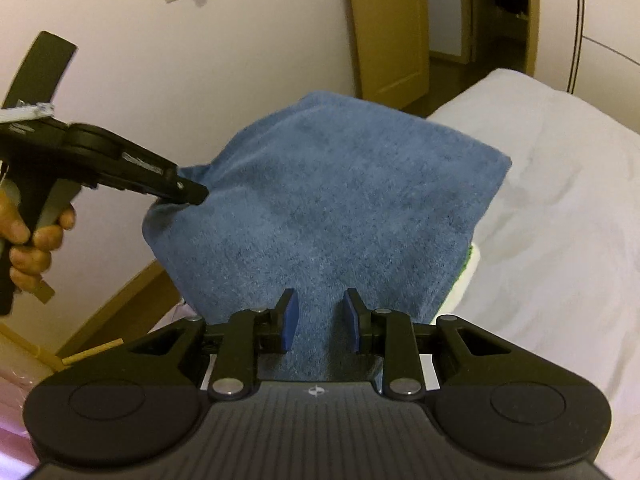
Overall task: Fold clothes
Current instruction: 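Lower the jeans onto the black, green and white stack and open both grippers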
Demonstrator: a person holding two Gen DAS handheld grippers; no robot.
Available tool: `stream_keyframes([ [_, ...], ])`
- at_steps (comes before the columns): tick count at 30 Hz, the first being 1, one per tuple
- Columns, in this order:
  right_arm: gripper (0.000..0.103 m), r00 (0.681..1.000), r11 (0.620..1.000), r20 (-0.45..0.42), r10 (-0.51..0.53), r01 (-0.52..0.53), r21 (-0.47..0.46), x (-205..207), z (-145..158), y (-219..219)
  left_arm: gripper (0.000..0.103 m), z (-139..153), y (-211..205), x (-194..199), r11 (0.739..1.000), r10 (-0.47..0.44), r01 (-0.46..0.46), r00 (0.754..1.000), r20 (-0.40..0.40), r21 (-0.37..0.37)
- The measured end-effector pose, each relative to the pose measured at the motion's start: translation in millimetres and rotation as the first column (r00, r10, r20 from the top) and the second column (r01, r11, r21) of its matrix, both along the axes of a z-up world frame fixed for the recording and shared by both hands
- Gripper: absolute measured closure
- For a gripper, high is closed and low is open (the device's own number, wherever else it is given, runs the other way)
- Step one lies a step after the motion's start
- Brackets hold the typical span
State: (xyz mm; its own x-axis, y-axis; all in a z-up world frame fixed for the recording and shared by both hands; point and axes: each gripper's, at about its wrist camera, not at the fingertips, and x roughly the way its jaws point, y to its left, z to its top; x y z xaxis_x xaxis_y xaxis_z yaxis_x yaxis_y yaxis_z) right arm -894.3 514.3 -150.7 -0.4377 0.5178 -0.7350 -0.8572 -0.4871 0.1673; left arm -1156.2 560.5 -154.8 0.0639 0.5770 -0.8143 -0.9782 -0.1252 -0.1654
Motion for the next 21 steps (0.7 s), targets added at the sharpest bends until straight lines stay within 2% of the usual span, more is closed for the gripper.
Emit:
stream_keyframes([
  [2, 0.070, 1.000, 1.000, -0.029, -0.005, 0.005, 0.006, 4, 13, -3, 0.085, 12, -8, 5, 1.000, 0.017, -0.017, 1.000, 0.013, 0.004],
  [3, 0.067, 0.999, 1.000, -0.048, -0.010, 0.011, 0.010, 9, 17, -7, 0.080, 18, -13, 7, 1.000, 0.025, -0.025, 1.000, 0.017, 0.006],
  [4, 0.060, 0.998, 1.000, -0.059, -0.018, 0.019, 0.013, 14, 22, -12, 0.078, 24, -18, 11, 0.999, 0.033, -0.034, 0.999, 0.016, 0.006],
  [5, 0.057, 0.997, 0.999, -0.066, -0.027, 0.028, 0.015, 19, 26, -18, 0.075, 28, -25, 16, 0.999, 0.044, -0.044, 0.999, 0.008, 0.002],
  [7, 0.056, 0.996, 0.999, -0.080, -0.042, 0.043, 0.007, 30, 34, -26, 0.072, 36, -38, 26, 0.998, 0.065, -0.065, 0.998, -0.004, -0.007],
  [12, 0.046, 0.989, 0.996, -0.124, -0.075, 0.068, -0.057, 64, 40, -53, 0.060, 48, -85, 57, 0.992, 0.120, -0.120, 0.993, -0.001, -0.047],
  [14, 0.036, 0.989, 0.996, -0.134, -0.069, 0.061, -0.064, 79, 41, -60, 0.057, 54, -103, 77, 0.989, 0.139, -0.139, 0.990, -0.008, -0.041],
  [16, 0.029, 0.989, 0.998, -0.139, -0.049, 0.042, -0.054, 95, 46, -69, 0.047, 60, -122, 101, 0.985, 0.168, -0.169, 0.985, -0.031, -0.030],
  [17, 0.025, 0.989, 0.999, -0.140, -0.035, 0.029, -0.044, 105, 50, -73, 0.038, 64, -131, 114, 0.982, 0.188, -0.190, 0.981, -0.049, -0.021],
  [20, 0.012, 0.990, 1.000, -0.143, 0.011, -0.014, -0.018, 137, 61, -86, 0.028, 79, -162, 156, 0.967, 0.255, -0.255, 0.962, -0.100, 0.006],
  [21, 0.010, 0.990, 0.999, -0.140, 0.032, -0.034, -0.014, 147, 65, -90, 0.021, 82, -174, 170, 0.961, 0.277, -0.277, 0.955, -0.106, 0.012],
])
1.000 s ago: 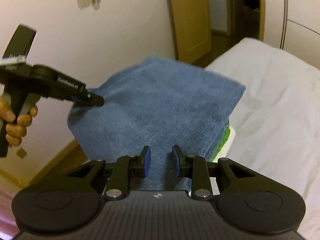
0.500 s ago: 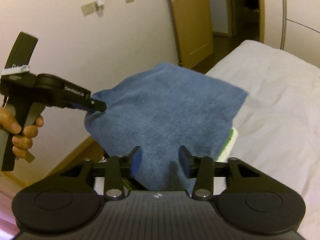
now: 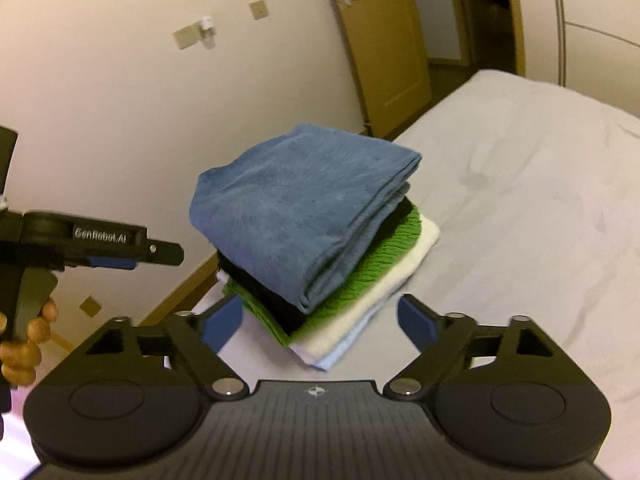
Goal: Fold clothes
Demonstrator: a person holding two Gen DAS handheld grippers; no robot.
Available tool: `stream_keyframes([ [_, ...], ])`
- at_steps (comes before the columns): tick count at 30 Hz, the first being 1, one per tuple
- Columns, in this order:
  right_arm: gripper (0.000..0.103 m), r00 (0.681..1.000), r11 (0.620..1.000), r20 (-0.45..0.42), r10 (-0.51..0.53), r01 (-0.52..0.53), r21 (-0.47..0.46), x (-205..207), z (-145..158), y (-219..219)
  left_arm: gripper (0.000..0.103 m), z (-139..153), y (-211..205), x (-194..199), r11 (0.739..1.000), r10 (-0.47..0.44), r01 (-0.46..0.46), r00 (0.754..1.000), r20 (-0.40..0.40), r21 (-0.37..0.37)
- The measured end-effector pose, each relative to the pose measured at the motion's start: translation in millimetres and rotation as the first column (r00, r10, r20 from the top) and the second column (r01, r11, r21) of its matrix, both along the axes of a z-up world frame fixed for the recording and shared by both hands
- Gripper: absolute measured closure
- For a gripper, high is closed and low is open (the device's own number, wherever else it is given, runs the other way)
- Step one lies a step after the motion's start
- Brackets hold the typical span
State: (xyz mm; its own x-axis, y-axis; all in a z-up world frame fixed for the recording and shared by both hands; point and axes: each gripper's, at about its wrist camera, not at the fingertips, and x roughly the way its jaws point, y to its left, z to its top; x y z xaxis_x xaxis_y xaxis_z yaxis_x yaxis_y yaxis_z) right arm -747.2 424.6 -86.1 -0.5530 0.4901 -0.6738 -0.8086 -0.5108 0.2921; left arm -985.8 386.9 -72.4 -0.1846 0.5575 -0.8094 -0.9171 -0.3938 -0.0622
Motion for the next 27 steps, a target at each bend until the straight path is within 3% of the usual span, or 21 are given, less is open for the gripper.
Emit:
stream_keyframes([
  [3, 0.004, 0.998, 0.997, 0.016, 0.064, -0.065, 0.029, 32, 14, -15, 0.009, 11, -35, 42, 0.998, 0.061, -0.060, 0.998, -0.006, 0.028],
  [10, 0.002, 0.990, 0.985, 0.023, 0.142, -0.143, 0.096, 87, 39, -47, 0.001, 41, -93, 99, 0.988, 0.150, -0.149, 0.988, -0.027, 0.034],
  [15, 0.001, 0.991, 0.987, 0.026, 0.132, -0.134, 0.094, 104, 54, -61, 0.001, 57, -116, 117, 0.985, 0.175, -0.174, 0.977, -0.123, 0.012],
  [21, 0.000, 0.994, 0.986, 0.095, 0.057, -0.071, 0.151, 106, 61, -83, 0.001, 59, -136, 115, 0.982, 0.185, -0.189, 0.957, -0.225, 0.000],
  [27, 0.000, 0.991, 0.977, 0.137, -0.013, -0.016, 0.214, 98, 50, -102, 0.001, 52, -153, 126, 0.979, 0.187, -0.204, 0.898, -0.397, 0.000],
])
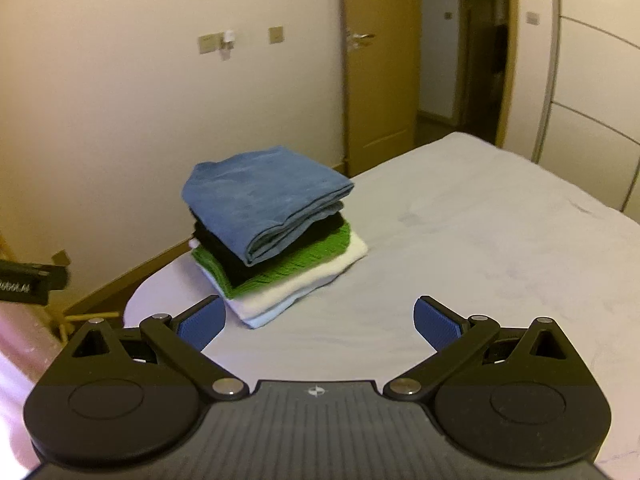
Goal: Fold clothes
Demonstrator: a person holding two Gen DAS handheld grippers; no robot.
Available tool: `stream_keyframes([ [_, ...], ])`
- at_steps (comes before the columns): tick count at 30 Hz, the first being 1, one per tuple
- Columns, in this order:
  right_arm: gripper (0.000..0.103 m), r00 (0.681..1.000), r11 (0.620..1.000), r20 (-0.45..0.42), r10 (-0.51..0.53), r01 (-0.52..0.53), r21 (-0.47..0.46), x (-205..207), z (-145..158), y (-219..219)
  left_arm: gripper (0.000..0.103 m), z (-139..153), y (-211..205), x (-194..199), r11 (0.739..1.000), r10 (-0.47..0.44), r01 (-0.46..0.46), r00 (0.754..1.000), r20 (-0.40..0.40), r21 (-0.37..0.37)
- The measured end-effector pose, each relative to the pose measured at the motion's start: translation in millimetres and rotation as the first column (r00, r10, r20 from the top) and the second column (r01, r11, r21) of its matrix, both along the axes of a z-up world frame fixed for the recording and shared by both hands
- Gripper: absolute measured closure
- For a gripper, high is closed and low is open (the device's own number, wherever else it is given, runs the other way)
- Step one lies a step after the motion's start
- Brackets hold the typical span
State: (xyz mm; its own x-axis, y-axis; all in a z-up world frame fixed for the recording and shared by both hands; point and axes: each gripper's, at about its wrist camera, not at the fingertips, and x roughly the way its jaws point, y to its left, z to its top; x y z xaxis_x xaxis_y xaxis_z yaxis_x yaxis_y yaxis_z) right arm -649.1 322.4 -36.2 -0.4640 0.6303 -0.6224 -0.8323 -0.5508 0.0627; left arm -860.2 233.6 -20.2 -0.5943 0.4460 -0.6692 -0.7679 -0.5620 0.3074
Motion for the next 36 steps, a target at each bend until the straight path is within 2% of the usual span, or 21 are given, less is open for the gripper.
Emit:
stream_keyframes([
  [5, 0.000, 0.999, 1.000, -0.033, 0.025, -0.025, 0.003, 1, 9, -13, 0.001, 16, -16, 4, 0.999, 0.009, -0.013, 0.996, 0.090, 0.047],
  [11, 0.000, 0.994, 0.995, -0.044, 0.102, -0.102, -0.010, 9, 24, -16, 0.001, 27, -26, 32, 0.995, 0.069, -0.076, 0.990, 0.119, 0.060],
  [17, 0.000, 0.988, 0.984, -0.011, 0.151, -0.151, -0.094, 40, 22, -11, 0.001, 20, -32, 78, 0.986, 0.147, -0.159, 0.968, 0.204, 0.048],
  [25, 0.000, 0.974, 0.966, 0.023, 0.226, -0.221, -0.135, 90, 19, -1, 0.001, 2, -35, 144, 0.973, 0.216, -0.228, 0.941, 0.262, 0.019],
  [30, 0.000, 0.963, 0.956, 0.037, 0.268, -0.261, -0.136, 107, 17, 5, 0.001, 0, -35, 171, 0.963, 0.255, -0.270, 0.931, 0.263, 0.022],
  [36, 0.000, 0.951, 0.946, 0.052, 0.304, -0.295, -0.135, 120, 18, 14, 0.001, 5, -27, 183, 0.949, 0.291, -0.312, 0.925, 0.245, 0.049],
])
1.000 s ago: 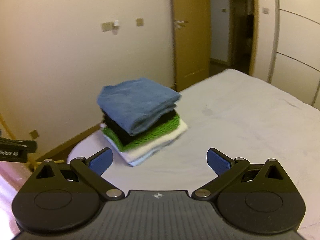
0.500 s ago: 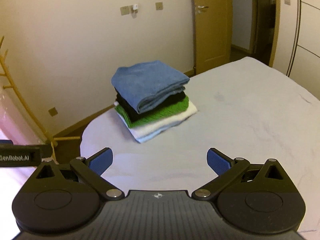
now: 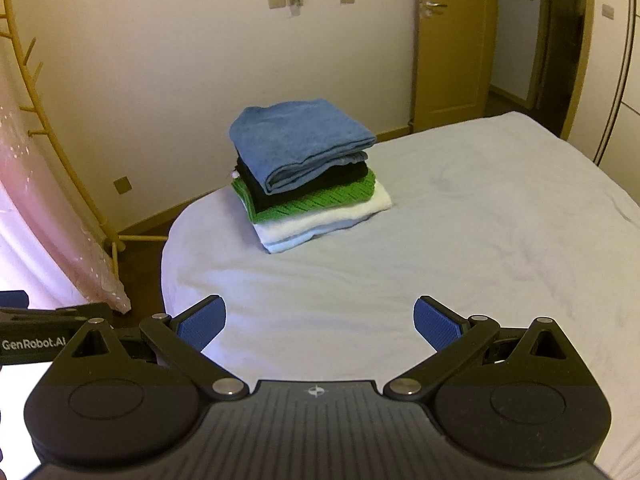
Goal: Fold clothes
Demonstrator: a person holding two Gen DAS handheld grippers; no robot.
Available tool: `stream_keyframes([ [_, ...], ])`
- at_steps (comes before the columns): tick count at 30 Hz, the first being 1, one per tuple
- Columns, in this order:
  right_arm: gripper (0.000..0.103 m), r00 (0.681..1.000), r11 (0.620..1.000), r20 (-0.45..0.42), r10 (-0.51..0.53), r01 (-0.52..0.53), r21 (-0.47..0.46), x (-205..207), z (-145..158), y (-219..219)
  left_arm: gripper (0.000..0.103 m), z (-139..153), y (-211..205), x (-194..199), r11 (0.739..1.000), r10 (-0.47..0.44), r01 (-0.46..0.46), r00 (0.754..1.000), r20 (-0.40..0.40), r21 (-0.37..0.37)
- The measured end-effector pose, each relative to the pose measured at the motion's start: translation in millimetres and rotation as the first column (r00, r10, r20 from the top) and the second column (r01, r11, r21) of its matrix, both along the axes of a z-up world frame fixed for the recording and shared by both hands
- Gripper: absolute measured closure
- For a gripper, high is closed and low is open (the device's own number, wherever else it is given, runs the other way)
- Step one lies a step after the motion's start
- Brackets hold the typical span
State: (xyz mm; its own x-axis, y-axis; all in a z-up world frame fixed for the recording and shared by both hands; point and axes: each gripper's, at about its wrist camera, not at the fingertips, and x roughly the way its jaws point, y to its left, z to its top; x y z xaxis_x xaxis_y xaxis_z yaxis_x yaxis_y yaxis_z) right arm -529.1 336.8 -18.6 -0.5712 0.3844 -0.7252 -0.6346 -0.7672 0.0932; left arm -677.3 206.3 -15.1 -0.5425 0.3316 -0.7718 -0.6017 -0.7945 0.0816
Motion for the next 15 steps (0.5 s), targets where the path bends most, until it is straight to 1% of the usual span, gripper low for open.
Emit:
stream_keyframes([
  [4, 0.000, 1.000, 1.000, -0.001, 0.029, -0.029, 0.005, 4, 2, 9, 0.001, 3, 9, 5, 1.000, 0.027, -0.027, 1.000, -0.012, 0.010],
  [10, 0.000, 0.998, 0.998, -0.009, 0.063, -0.063, 0.009, 4, 3, 25, 0.001, 7, 22, 8, 0.999, 0.039, -0.039, 0.999, -0.016, 0.033],
  [15, 0.000, 0.997, 0.997, -0.014, 0.080, -0.080, 0.004, -2, 2, 36, 0.001, 9, 28, 5, 0.998, 0.050, -0.049, 0.999, -0.022, 0.033],
])
